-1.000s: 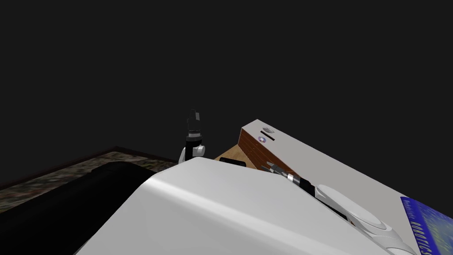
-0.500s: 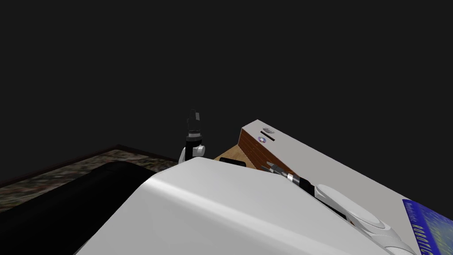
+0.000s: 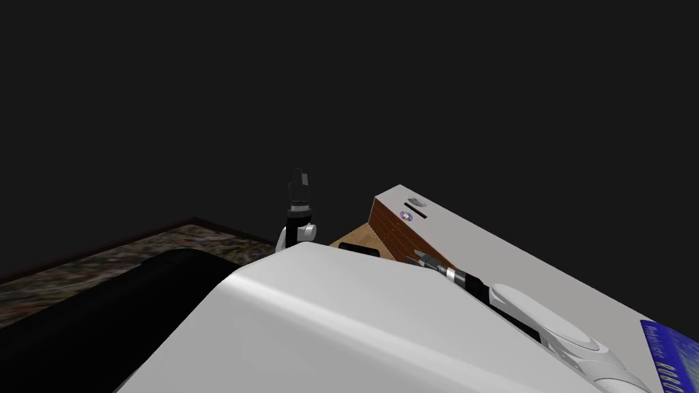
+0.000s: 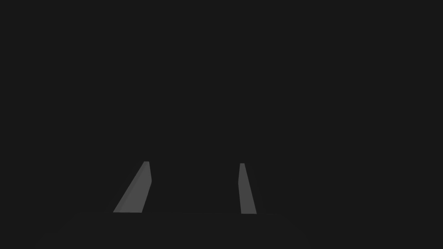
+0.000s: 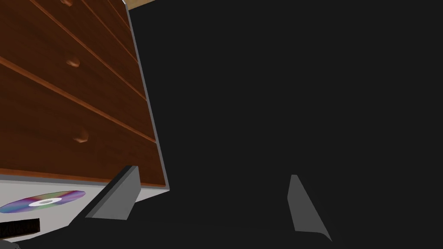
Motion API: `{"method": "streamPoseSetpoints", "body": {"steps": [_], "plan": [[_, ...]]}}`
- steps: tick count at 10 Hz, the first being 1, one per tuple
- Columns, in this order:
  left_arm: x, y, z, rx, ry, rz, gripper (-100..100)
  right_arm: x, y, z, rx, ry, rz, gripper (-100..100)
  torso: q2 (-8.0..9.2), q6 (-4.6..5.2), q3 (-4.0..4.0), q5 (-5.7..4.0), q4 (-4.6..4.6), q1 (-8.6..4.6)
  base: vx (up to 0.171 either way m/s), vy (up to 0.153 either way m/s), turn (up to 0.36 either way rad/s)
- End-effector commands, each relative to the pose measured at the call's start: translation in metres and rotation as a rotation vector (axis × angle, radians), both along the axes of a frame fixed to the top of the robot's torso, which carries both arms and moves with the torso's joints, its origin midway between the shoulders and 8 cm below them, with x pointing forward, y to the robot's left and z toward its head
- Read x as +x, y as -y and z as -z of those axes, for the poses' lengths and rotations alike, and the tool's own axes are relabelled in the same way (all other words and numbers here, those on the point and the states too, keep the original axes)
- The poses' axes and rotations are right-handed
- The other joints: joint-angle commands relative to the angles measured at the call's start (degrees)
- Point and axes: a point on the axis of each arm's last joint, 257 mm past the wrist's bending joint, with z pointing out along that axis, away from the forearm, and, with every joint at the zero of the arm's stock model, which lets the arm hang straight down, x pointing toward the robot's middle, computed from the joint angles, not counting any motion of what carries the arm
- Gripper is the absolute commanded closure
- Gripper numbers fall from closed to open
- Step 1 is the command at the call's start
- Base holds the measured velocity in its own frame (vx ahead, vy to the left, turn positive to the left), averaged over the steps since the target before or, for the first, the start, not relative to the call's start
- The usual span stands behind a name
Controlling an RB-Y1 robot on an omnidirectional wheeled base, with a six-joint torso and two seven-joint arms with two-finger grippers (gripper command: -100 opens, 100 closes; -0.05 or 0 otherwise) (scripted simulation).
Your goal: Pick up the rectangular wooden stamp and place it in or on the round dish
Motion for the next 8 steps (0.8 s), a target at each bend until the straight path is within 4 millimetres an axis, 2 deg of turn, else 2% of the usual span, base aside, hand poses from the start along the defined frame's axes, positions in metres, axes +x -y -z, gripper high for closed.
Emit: {"method": "streamPoseSetpoints", "body": {"steps": [1, 4, 5, 8], "plan": [[0.0, 0.0, 0.0, 0.0, 0.0, 0.0, 0, 0.0, 0.001, 0.0, -0.001, 0.0, 0.0, -100, 0.0, 0.0, 0.0, 0.0, 0.0, 0.0, -0.007, -0.001, 0.057], [0.0, 0.0, 0.0, 0.0, 0.0, 0.0, 0, 0.0, 0.001, 0.0, -0.001, 0.0, 0.0, -100, -0.04, -0.01, -0.03, -0.01, -0.01, -0.02, -0.002, -0.012, 0.022], [0.0, 0.0, 0.0, 0.0, 0.0, 0.0, 0, -0.001, 0.02, 0.006, -0.039, -0.019, 0.001, -100, -0.04, 0.0, -0.02, -0.01, -0.01, -0.02, -0.017, 0.008, 0.093], [0.0, 0.0, 0.0, 0.0, 0.0, 0.0, 0, -0.001, 0.02, 0.006, -0.039, -0.019, 0.001, -100, 0.01, -0.03, 0.0, 0.01, 0.0, 0.06, -0.013, -0.001, 0.104]]}}
